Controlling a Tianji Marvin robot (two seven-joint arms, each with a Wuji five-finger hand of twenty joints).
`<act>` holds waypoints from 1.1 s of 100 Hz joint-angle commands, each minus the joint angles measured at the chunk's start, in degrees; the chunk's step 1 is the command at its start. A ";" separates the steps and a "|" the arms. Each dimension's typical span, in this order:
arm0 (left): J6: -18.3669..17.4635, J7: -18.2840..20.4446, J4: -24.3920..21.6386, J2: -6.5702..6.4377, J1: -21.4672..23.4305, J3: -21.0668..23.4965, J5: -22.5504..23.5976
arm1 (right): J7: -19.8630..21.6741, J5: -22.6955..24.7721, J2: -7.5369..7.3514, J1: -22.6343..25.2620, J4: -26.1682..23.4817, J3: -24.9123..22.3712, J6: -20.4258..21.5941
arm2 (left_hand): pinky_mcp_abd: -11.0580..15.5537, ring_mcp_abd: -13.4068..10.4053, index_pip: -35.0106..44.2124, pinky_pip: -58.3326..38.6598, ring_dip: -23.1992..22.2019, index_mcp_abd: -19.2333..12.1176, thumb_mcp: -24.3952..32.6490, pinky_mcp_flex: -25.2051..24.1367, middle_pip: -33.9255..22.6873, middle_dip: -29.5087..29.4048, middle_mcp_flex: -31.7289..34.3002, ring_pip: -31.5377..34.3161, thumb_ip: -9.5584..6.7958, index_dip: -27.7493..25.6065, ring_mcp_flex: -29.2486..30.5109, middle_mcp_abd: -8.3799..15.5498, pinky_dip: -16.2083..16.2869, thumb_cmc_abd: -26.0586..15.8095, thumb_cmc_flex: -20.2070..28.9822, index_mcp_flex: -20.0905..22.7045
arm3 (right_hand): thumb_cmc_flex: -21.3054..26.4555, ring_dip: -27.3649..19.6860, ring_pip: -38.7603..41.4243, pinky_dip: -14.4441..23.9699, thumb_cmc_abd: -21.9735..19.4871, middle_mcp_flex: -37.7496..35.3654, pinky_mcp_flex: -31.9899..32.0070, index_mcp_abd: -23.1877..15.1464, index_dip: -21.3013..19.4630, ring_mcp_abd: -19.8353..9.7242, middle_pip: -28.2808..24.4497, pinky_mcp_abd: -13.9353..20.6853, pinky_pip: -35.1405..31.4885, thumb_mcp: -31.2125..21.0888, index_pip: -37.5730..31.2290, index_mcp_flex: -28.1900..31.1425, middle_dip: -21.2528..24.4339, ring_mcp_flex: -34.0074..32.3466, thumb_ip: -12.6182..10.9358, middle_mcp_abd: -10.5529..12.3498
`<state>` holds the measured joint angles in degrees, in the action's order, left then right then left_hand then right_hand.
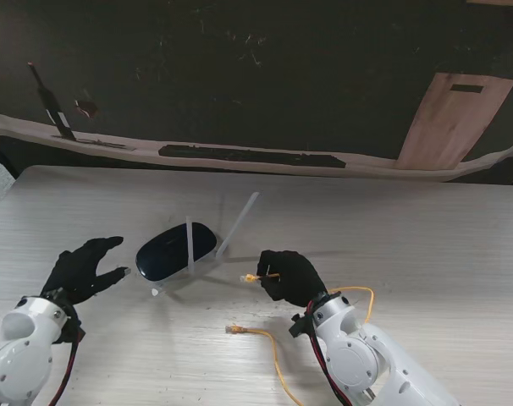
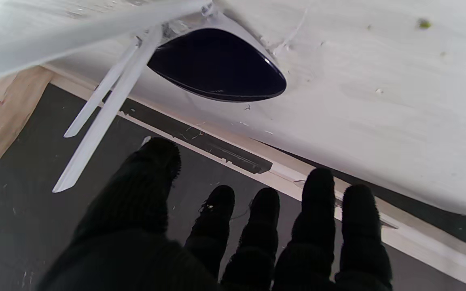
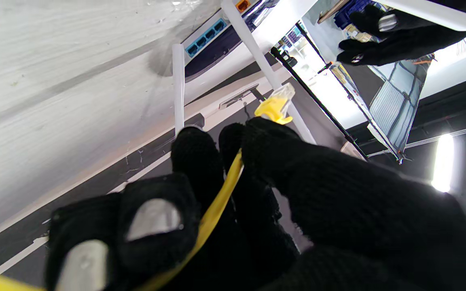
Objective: Untangle the Ethernet cable and plug it into the router
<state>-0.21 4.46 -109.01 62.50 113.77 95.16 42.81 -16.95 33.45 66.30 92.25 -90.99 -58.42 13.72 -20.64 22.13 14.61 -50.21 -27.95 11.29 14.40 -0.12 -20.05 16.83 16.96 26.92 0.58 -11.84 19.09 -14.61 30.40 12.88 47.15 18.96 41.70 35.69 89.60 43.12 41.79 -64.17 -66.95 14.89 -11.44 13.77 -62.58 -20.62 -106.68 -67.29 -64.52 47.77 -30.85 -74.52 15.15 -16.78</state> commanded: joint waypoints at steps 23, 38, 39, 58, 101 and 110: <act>1.98 -3.43 12.45 -0.23 -15.71 -10.45 2.06 | 1.46 0.43 -0.24 0.95 -1.04 -0.16 0.08 | 3.61 -3.21 -0.61 3.21 4.66 0.10 14.69 -2.20 2.41 -2.06 -5.51 -3.37 0.43 1.41 -5.05 0.23 -6.22 5.72 -11.93 -8.09 | 2.16 -0.61 3.02 -0.81 -1.95 -2.57 -2.62 -2.03 -0.12 -2.19 -6.53 16.15 -13.29 -1.01 -4.36 0.24 -0.63 -0.04 0.33 -8.86; 3.02 -2.76 17.51 -0.73 -21.28 -15.52 4.22 | 1.60 0.56 -0.29 1.06 -1.07 -0.11 -0.46 | 4.08 -4.00 -1.89 6.24 7.43 0.67 15.29 -3.62 6.07 -4.13 -6.16 -6.50 2.76 2.19 -8.81 0.32 -8.18 10.31 -16.37 -8.86 | 2.13 -0.61 3.02 -0.81 -1.95 -2.58 -2.62 -2.06 -0.11 -2.19 -6.53 16.12 -13.29 -1.02 -4.37 0.23 -0.63 -0.04 0.34 -8.84; 3.10 -2.61 17.72 -0.79 -21.55 -15.81 4.41 | 1.62 0.55 -0.29 1.05 -1.06 -0.09 -0.51 | 4.09 -3.90 -2.01 6.51 7.62 0.74 15.21 -3.79 6.22 -4.22 -6.22 -6.75 2.90 2.26 -9.15 0.33 -8.32 10.70 -16.63 -8.90 | 2.14 -0.61 3.02 -0.81 -1.96 -2.58 -2.61 -2.06 -0.11 -2.19 -6.53 16.12 -13.29 -1.03 -4.37 0.23 -0.63 -0.04 0.34 -8.84; 4.24 4.31 20.03 -2.16 -25.91 -20.32 7.91 | 2.06 0.42 -0.33 0.80 -1.00 0.42 -1.19 | 4.25 -5.05 -8.74 19.92 12.64 3.21 20.70 -4.25 12.53 -8.09 -7.77 -12.68 6.70 5.94 -14.41 -0.39 -14.63 16.21 -25.71 -9.60 | 2.15 -0.64 2.96 -0.80 -1.91 -2.54 -2.61 -1.97 -0.09 -2.04 -6.53 16.06 -13.29 -1.05 -4.37 0.23 -0.63 -0.03 0.34 -8.91; 7.29 13.14 20.94 -3.48 -30.61 -26.52 10.16 | 3.99 -0.14 -0.66 0.83 -1.22 0.54 -1.71 | 4.05 -5.99 -15.71 27.90 15.22 10.23 28.76 -4.21 18.60 -11.84 -10.51 -18.59 9.28 10.15 -15.71 -3.35 -13.12 21.14 -31.20 -10.38 | 2.16 -0.59 3.12 -0.64 -1.98 -2.68 -2.61 -1.67 -0.04 -1.99 -6.71 15.91 -13.29 -1.01 -4.36 0.28 -0.71 -0.02 0.36 -9.07; 8.21 12.92 22.41 -3.47 -32.21 -28.27 10.41 | 4.18 -0.06 -0.72 0.77 -1.17 0.50 -1.62 | 4.12 -5.84 -15.77 27.89 15.22 10.68 29.29 -4.14 18.60 -11.91 -10.33 -18.60 9.35 10.45 -15.66 -3.67 -13.03 21.10 -31.21 -10.19 | 2.10 -0.56 3.19 -0.59 -1.97 -2.81 -2.64 -1.70 -0.04 -2.05 -6.81 15.94 -13.29 -1.00 -4.35 0.23 -0.76 -0.05 0.36 -8.97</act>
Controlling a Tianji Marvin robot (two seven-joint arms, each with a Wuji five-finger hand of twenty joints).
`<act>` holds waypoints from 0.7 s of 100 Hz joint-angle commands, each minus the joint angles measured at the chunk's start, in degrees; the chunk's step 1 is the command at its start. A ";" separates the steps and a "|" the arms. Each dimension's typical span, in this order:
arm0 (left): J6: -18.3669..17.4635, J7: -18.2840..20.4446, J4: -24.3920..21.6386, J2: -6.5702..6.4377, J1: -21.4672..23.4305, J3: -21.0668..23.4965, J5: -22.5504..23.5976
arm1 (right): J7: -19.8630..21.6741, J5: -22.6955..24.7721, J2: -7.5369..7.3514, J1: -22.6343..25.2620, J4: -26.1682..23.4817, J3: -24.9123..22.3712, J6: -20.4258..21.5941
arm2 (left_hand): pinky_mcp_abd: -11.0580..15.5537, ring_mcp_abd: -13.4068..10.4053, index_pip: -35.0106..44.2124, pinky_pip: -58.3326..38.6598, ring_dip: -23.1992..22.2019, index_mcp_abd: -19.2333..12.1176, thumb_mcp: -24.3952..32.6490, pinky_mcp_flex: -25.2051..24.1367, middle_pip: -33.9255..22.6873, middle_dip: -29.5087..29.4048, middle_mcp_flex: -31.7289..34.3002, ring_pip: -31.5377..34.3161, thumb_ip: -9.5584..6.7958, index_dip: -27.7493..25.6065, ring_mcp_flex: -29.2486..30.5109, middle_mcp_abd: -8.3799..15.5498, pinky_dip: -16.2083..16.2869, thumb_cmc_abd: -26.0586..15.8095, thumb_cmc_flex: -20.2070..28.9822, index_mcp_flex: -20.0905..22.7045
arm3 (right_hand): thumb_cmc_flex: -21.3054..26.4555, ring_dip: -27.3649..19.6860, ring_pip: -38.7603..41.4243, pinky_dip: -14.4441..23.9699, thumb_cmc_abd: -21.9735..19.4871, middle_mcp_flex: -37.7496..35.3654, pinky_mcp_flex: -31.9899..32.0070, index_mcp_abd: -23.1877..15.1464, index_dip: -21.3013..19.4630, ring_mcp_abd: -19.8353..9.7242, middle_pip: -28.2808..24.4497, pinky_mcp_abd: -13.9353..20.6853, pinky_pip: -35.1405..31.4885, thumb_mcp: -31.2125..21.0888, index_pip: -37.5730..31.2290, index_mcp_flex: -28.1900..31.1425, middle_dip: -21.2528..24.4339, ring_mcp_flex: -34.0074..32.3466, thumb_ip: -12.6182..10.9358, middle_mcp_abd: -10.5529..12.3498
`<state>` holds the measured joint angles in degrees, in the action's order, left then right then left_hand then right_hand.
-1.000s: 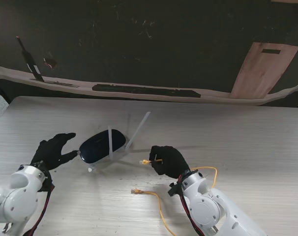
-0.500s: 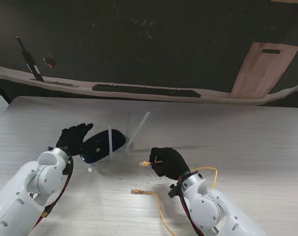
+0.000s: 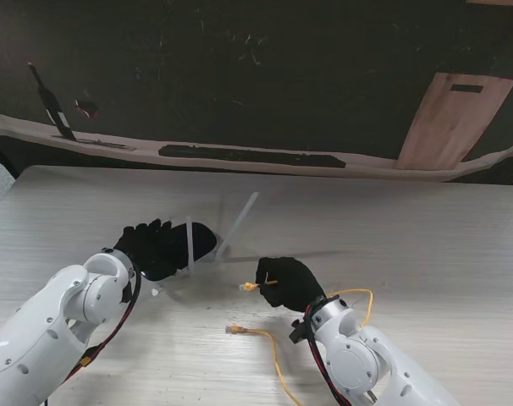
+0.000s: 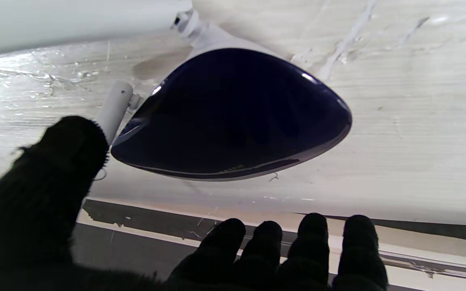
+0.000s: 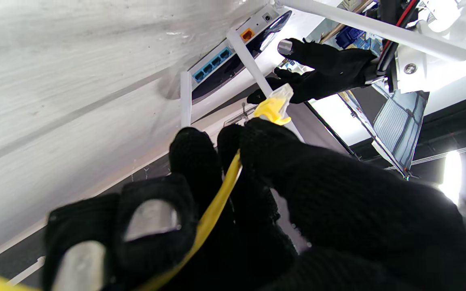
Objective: Untangle the Ethernet cable and plug it into the router
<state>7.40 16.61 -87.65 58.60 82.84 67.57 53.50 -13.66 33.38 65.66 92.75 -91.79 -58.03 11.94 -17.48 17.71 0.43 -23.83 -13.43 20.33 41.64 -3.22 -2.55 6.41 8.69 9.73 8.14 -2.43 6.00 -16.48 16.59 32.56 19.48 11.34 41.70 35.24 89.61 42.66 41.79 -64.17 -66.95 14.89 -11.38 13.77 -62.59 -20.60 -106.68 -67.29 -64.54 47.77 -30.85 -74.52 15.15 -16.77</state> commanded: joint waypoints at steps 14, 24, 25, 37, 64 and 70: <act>1.63 0.37 3.88 0.43 -3.86 -3.61 0.04 | 0.79 -0.01 -0.04 0.41 -0.35 -0.08 -0.15 | 1.33 -1.54 -1.60 1.60 0.75 1.60 2.60 -0.96 0.93 -1.44 -2.00 -1.40 1.89 1.34 -2.57 -1.76 0.74 1.24 -2.99 -2.49 | 2.08 0.01 3.44 0.12 -1.96 -2.95 -2.68 -1.54 -0.12 -2.14 -6.99 16.00 -13.29 -1.03 -4.38 0.22 -0.85 -0.04 0.36 -9.03; 2.24 -0.29 6.36 0.50 -5.85 -6.18 -0.63 | 0.47 0.14 0.00 0.57 -0.37 -0.15 -0.24 | 1.75 -2.04 -1.53 1.79 0.94 1.19 2.89 -0.99 1.00 -1.48 -2.07 -1.69 1.95 1.46 -2.72 -1.34 0.61 1.23 -2.76 -2.57 | 2.04 0.04 3.49 0.25 -1.94 -2.92 -2.69 -1.55 -0.12 -2.17 -7.02 16.03 -13.29 -1.05 -4.43 0.22 -0.88 -0.03 0.37 -9.00; 2.27 -0.38 6.64 0.52 -6.06 -6.45 -0.74 | 0.44 0.16 0.00 0.57 -0.36 -0.14 -0.25 | 1.82 -2.09 -1.51 1.85 0.97 1.11 2.94 -1.01 1.01 -1.49 -2.07 -1.74 1.95 1.47 -2.73 -1.30 0.57 1.29 -2.69 -2.55 | 2.03 0.04 3.50 0.27 -1.95 -2.92 -2.69 -1.57 -0.12 -2.18 -7.02 16.04 -13.29 -1.05 -4.43 0.21 -0.89 -0.03 0.37 -9.00; 2.79 -0.42 9.94 0.58 -8.91 -9.88 -2.70 | 0.49 0.14 0.00 0.52 -0.35 0.00 -0.37 | 2.48 -3.19 -1.51 3.42 1.53 -2.18 2.65 -0.91 1.56 -1.52 -2.35 -2.96 1.91 1.56 -2.96 0.47 -0.28 0.61 -2.06 -2.83 | 2.06 0.06 3.49 0.39 -1.88 -2.91 -2.69 -1.53 -0.08 -2.16 -7.02 16.06 -13.29 -1.08 -4.46 0.15 -0.92 -0.03 0.37 -9.02; 4.22 2.07 16.16 0.32 -14.57 -17.91 -6.03 | 0.81 0.00 -0.02 0.27 -0.18 0.37 -0.83 | 3.57 -4.43 2.72 4.49 0.72 -4.24 2.22 -0.48 0.28 0.80 -1.57 -2.85 0.96 -2.46 -2.64 1.72 0.37 1.14 0.59 -2.02 | 2.00 0.07 3.49 0.49 -1.93 -2.90 -2.69 -1.56 -0.04 -2.19 -7.02 16.12 -13.29 -1.12 -4.54 0.15 -0.95 -0.03 0.40 -9.01; 4.49 2.51 17.06 0.25 -15.29 -19.29 -6.60 | 0.82 0.02 -0.02 0.27 -0.18 0.45 -0.98 | 3.98 -4.39 4.88 2.97 -0.01 -3.87 2.64 -0.23 -1.87 1.17 -0.53 -0.79 0.50 -3.63 -2.01 1.74 0.91 1.72 2.30 -1.98 | 2.00 0.07 3.49 0.51 -1.94 -2.89 -2.69 -1.59 -0.02 -2.16 -7.01 16.12 -13.29 -1.11 -4.56 0.15 -0.95 -0.03 0.40 -9.00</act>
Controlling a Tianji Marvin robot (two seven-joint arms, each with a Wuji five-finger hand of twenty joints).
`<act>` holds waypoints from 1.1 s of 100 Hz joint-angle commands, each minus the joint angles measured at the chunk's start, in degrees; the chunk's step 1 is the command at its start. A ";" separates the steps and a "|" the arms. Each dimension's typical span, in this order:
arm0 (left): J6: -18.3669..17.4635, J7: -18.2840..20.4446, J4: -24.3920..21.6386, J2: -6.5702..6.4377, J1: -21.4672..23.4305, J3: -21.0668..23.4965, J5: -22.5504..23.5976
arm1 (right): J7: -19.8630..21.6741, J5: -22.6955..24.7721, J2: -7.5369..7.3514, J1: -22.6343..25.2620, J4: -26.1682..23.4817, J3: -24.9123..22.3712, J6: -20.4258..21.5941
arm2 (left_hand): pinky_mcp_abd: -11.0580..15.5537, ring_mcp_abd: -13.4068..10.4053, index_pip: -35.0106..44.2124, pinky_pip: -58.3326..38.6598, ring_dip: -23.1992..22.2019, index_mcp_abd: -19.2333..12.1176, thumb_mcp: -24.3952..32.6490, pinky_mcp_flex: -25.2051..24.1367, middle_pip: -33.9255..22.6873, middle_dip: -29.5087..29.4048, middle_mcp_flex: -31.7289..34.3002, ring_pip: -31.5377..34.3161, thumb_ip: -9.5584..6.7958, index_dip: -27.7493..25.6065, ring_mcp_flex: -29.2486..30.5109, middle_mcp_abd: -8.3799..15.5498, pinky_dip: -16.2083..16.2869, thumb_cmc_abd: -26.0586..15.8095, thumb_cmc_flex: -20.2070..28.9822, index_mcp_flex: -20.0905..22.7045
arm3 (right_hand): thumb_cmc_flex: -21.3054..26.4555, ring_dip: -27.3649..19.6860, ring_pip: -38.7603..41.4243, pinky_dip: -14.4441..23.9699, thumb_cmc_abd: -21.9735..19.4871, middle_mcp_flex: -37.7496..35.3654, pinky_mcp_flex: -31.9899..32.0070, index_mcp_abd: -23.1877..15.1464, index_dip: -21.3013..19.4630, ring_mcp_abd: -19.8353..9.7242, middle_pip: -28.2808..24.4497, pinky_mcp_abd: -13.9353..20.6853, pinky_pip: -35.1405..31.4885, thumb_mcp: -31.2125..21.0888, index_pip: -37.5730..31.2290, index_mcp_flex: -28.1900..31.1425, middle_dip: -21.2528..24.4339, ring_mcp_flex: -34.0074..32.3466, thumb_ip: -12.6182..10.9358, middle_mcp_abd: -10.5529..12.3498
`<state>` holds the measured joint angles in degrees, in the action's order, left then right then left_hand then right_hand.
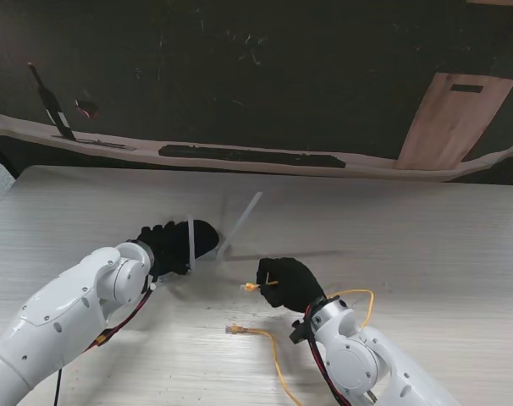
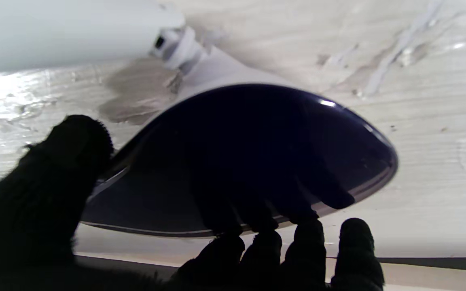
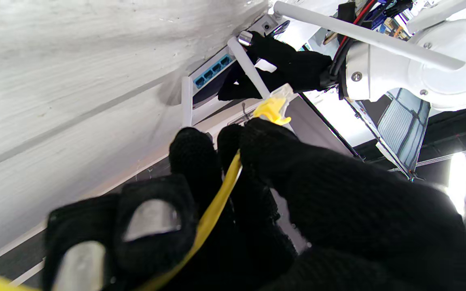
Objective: Untangle the Ethernet cable and plug it into the router
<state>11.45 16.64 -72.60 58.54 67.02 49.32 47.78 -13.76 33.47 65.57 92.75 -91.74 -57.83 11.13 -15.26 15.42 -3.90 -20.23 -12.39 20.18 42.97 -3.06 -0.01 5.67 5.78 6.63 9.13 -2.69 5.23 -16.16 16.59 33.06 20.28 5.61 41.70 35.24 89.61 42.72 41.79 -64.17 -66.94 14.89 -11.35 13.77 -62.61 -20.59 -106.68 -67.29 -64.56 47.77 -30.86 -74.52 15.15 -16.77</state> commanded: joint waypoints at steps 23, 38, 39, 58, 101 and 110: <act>0.99 3.91 4.76 -0.10 -1.82 -6.76 -1.53 | 0.76 -0.29 0.17 -0.04 0.02 0.69 -0.51 | 2.45 -1.74 21.10 -16.89 -2.76 -4.54 3.58 0.44 -18.61 9.53 5.74 12.28 -2.62 -9.20 5.32 1.96 3.05 1.16 8.37 4.87 | 2.02 0.09 3.49 0.47 -1.96 -2.91 -2.68 -1.59 -0.01 -2.10 -6.99 16.07 -13.29 -1.12 -4.56 0.15 -0.96 -0.02 0.39 -9.01; 1.64 2.66 6.46 0.23 -2.75 -9.71 -3.08 | 0.85 -0.38 0.17 -0.23 0.11 0.83 -0.41 | 1.98 -0.91 29.88 -24.98 -5.29 -6.06 6.01 5.21 -23.66 12.49 14.38 17.19 -3.91 -13.79 14.46 2.72 6.48 0.69 11.56 9.81 | 1.99 0.09 3.49 0.46 -1.95 -2.91 -2.68 -1.60 0.01 -2.10 -6.99 16.05 -13.29 -1.13 -4.56 0.13 -0.96 -0.03 0.40 -9.01; 1.64 2.59 6.52 0.25 -2.79 -9.84 -3.17 | 0.83 -0.38 0.18 -0.23 0.11 0.83 -0.40 | 1.91 -0.88 30.45 -25.41 -5.44 -6.31 6.17 5.59 -23.95 12.64 15.32 17.50 -3.99 -14.08 15.20 2.81 6.68 0.62 11.75 10.50 | 1.98 0.09 3.49 0.46 -1.96 -2.91 -2.68 -1.60 0.01 -2.10 -6.99 16.05 -13.29 -1.11 -4.58 0.15 -0.96 -0.03 0.40 -9.01; 1.47 1.30 6.50 0.65 -2.56 -11.02 -4.34 | 0.65 -0.32 0.20 -0.19 -0.09 0.72 -0.35 | 1.71 0.35 40.22 -33.76 -8.01 -8.89 9.34 12.89 -27.21 14.70 28.74 22.88 -5.86 -19.58 27.08 4.15 10.63 -1.51 15.80 18.82 | 1.96 0.10 3.49 0.44 -2.07 -2.89 -2.67 -1.56 0.03 -2.10 -6.99 16.03 -13.29 -1.06 -4.57 0.12 -0.97 -0.03 0.41 -9.01; 1.10 13.35 -6.11 -1.94 2.25 -7.19 -1.64 | -0.64 0.60 0.65 -1.19 -0.90 2.91 -4.89 | -1.40 2.55 45.65 -46.07 -11.98 -9.47 8.44 25.99 -33.44 17.64 40.33 34.11 -7.11 -22.58 40.89 4.48 15.09 -3.16 22.01 24.96 | 2.29 0.13 3.18 0.53 -1.35 -3.62 -2.54 -0.30 0.60 -0.96 -6.32 14.63 -13.29 -1.55 -4.27 0.79 -0.62 0.04 0.34 -9.51; 0.15 15.27 -9.51 -2.23 4.60 -4.33 -0.50 | -1.01 0.44 0.90 -1.66 -0.97 3.87 -6.50 | -1.95 2.74 45.98 -47.63 -12.51 -9.44 7.64 27.17 -33.95 18.46 41.53 35.35 -6.48 -22.28 42.18 4.34 15.56 -2.82 22.69 25.61 | 2.38 0.15 3.17 0.48 -1.21 -3.76 -2.51 0.11 0.67 -0.96 -6.34 14.53 -13.29 -1.67 -4.21 0.87 -0.62 0.04 0.32 -9.59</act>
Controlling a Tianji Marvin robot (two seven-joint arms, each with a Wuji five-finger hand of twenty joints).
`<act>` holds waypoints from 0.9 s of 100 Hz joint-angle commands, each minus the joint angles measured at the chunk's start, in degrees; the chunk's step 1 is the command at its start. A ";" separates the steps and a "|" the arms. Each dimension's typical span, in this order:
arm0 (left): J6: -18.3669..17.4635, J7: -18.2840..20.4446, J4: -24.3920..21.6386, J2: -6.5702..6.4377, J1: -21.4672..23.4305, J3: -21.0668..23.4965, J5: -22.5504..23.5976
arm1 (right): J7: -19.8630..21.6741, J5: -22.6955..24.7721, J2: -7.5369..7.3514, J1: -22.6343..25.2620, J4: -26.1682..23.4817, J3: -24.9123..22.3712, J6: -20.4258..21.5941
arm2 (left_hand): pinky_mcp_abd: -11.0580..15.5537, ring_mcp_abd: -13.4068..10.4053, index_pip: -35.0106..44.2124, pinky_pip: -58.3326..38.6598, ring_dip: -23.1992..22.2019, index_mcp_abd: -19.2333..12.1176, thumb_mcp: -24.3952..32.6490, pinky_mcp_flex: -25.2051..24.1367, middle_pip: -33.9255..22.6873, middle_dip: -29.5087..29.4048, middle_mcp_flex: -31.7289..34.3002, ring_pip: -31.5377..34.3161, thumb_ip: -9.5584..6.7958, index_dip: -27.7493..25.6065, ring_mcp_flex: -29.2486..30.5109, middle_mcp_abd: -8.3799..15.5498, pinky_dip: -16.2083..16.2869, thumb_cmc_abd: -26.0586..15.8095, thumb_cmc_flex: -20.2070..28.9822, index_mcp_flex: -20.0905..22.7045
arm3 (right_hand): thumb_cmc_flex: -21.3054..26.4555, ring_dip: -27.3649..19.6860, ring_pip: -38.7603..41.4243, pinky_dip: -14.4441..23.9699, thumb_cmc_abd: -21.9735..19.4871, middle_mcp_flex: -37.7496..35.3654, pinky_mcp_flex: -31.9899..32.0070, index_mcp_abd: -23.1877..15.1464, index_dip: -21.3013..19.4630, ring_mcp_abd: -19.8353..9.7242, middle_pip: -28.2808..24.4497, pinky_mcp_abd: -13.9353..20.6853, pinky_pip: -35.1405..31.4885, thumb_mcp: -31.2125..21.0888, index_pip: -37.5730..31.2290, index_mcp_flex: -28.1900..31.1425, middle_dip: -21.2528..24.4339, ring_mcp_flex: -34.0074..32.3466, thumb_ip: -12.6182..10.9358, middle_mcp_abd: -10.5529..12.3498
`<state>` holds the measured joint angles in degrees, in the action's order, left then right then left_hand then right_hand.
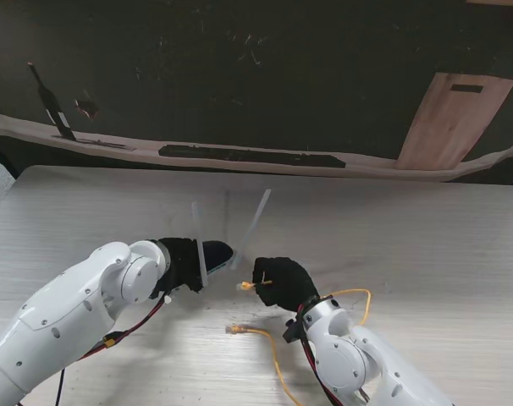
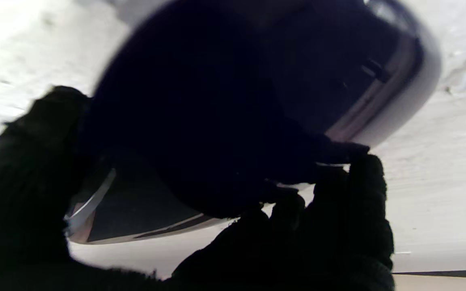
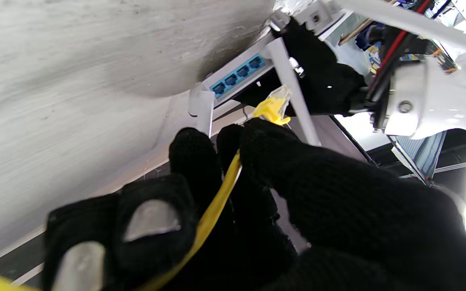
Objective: Untangle the Ethernet cable and plug it into the router
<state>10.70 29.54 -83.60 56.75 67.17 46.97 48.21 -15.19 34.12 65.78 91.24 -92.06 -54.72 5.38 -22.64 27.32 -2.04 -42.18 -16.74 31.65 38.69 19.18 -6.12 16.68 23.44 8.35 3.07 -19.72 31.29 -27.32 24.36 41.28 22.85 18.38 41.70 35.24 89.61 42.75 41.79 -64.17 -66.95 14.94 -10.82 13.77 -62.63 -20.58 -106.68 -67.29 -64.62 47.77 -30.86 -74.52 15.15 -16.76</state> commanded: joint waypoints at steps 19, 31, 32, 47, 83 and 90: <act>3.43 2.94 -2.96 -0.38 7.88 0.37 0.09 | -4.22 -0.36 2.27 -0.97 -0.13 3.42 -7.18 | 3.89 -7.91 43.75 -28.23 -9.00 -19.73 10.93 7.20 -27.92 7.60 24.15 35.34 -0.40 -4.44 17.79 14.17 8.55 -11.68 19.66 13.47 | 2.29 0.30 3.13 0.48 -0.67 -4.62 -2.45 1.44 0.43 -0.27 -6.32 13.82 -13.30 -2.35 -4.12 1.34 -0.51 0.08 0.39 -10.11; 7.77 1.51 -4.43 -0.10 8.73 -0.73 0.63 | -5.70 -2.38 3.33 -1.38 0.29 4.64 -10.84 | 2.84 -7.22 44.42 -29.54 -9.34 -19.57 10.07 8.10 -28.47 7.48 25.14 36.31 -0.03 -4.36 18.81 13.33 8.96 -11.27 20.02 14.51 | 2.37 0.71 3.44 0.88 -0.11 -5.46 -2.41 2.82 0.94 0.45 -6.41 12.85 -13.30 -2.80 -4.00 1.87 -0.47 0.11 0.47 -10.74; 8.05 1.32 -4.50 -0.06 8.78 -0.84 0.60 | -5.74 -2.56 3.39 -1.43 0.34 4.72 -11.07 | 2.78 -7.19 44.50 -29.64 -9.36 -19.54 10.01 8.16 -28.50 7.46 25.21 36.39 -0.01 -4.36 18.89 13.25 8.99 -11.21 20.12 14.59 | 2.44 0.73 3.47 0.91 -0.10 -5.50 -2.41 2.86 0.96 0.46 -6.42 12.81 -13.30 -2.86 -3.99 1.91 -0.47 0.11 0.45 -10.75; 9.98 0.83 -5.49 -0.01 8.95 -2.01 -0.41 | -6.22 -4.82 4.24 -1.93 0.90 5.76 -13.78 | 2.58 -6.85 44.60 -29.59 -9.24 -19.29 9.37 7.24 -28.38 7.22 24.75 36.27 0.04 -3.91 18.06 13.02 8.96 -11.77 20.97 14.21 | 2.44 1.49 4.19 1.98 0.34 -6.41 -2.47 3.94 1.50 0.67 -6.52 12.12 -13.30 -3.07 -3.79 2.46 -0.51 0.12 0.48 -11.15; 8.92 2.32 -5.66 -0.27 9.04 -1.37 -4.16 | -10.57 -7.57 6.53 -2.74 3.86 8.71 -16.00 | 2.94 -6.62 43.65 -27.73 -9.19 -19.60 9.59 3.56 -28.14 7.13 22.11 35.02 -1.31 -3.83 14.65 13.64 8.84 -12.75 19.58 12.69 | 1.59 3.24 5.78 4.72 1.06 -8.06 -2.76 3.63 1.79 -0.21 -7.05 12.93 -13.30 -3.45 -3.96 3.69 -0.81 0.07 0.64 -10.80; 8.69 2.70 -5.75 -0.34 9.07 -1.16 -4.31 | -11.66 -7.82 6.91 -2.61 4.25 8.72 -16.38 | 3.04 -6.57 43.41 -27.49 -9.21 -19.46 9.73 3.21 -28.03 7.10 21.80 34.86 -1.54 -3.91 14.31 13.73 8.84 -12.99 19.06 12.49 | 1.48 4.30 7.63 5.96 0.96 -8.54 -2.87 3.70 1.75 -1.27 -7.83 13.49 -13.30 -3.39 -3.91 3.87 -1.23 -0.01 0.68 -11.06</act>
<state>19.62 28.50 -92.29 56.49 73.23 47.61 45.43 -26.99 26.71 71.94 88.10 -88.11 -46.10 -10.41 -28.41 32.12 -0.71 -71.10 -20.18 35.33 36.02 23.78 -6.12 16.76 30.25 8.34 2.33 -20.11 38.33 -32.18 33.50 41.29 22.09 22.85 42.20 37.45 90.34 46.90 42.63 -65.57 -66.97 18.12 -8.70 13.94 -62.65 -20.58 -106.80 -68.37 -64.80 49.22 -30.90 -74.56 15.08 -16.73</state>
